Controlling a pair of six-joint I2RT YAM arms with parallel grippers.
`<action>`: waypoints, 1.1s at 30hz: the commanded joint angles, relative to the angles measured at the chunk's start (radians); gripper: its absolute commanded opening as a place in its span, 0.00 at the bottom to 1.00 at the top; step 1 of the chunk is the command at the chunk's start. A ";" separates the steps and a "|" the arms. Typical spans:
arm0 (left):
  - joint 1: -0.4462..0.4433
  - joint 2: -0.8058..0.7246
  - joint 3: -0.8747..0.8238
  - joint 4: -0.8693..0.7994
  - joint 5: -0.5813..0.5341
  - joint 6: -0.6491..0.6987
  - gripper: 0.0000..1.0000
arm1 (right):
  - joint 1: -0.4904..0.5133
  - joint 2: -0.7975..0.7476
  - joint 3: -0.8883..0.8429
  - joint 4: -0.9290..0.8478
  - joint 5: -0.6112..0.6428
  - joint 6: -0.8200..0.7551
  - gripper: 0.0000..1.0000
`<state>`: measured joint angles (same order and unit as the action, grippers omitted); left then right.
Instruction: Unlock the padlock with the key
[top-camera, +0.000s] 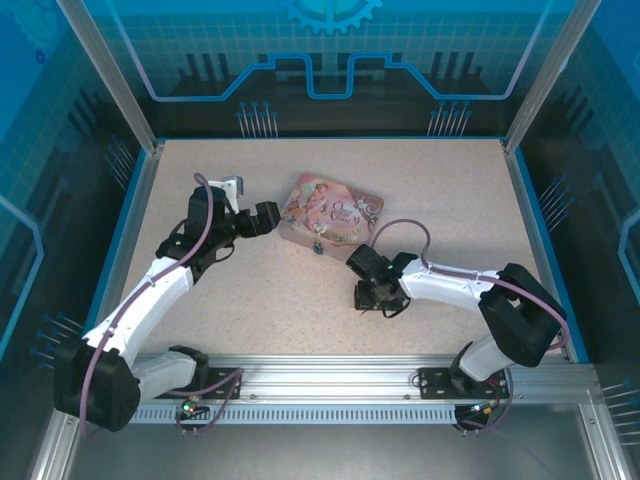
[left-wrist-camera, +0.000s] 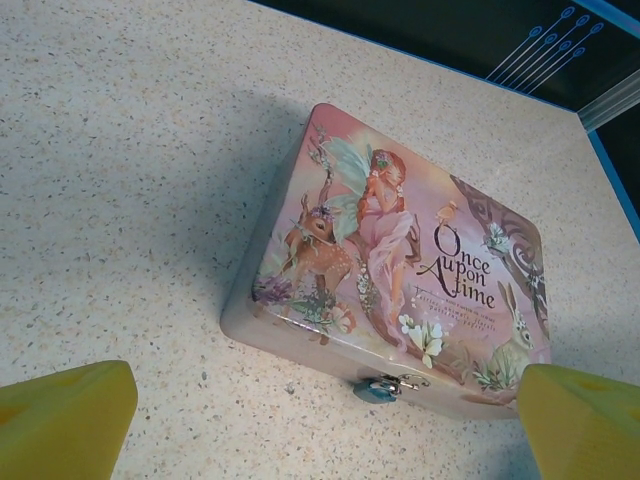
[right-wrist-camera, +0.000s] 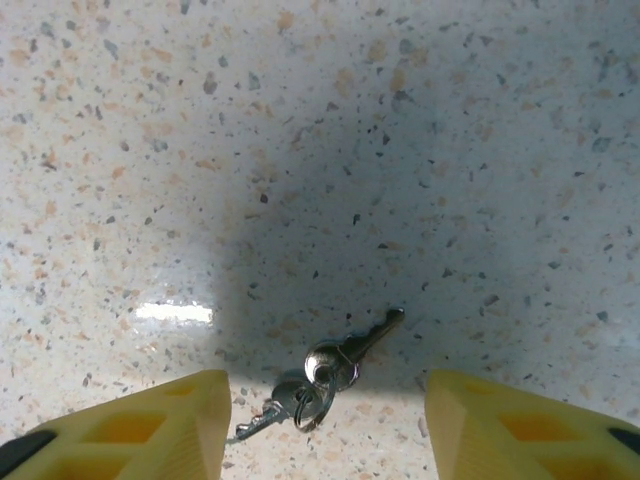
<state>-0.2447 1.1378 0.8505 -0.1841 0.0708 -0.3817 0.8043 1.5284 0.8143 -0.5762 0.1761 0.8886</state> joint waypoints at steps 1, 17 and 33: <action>0.005 -0.014 -0.001 -0.015 -0.014 0.027 0.99 | 0.012 0.037 0.038 -0.033 0.014 0.007 0.50; 0.005 -0.018 0.011 -0.039 -0.021 0.041 0.99 | -0.006 0.034 -0.021 -0.028 0.002 -0.024 0.27; 0.005 -0.032 0.020 -0.066 -0.026 0.056 0.99 | -0.049 -0.017 -0.089 0.005 -0.024 -0.074 0.01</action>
<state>-0.2447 1.1355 0.8509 -0.2310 0.0635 -0.3557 0.7731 1.5070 0.7658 -0.5510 0.1715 0.8307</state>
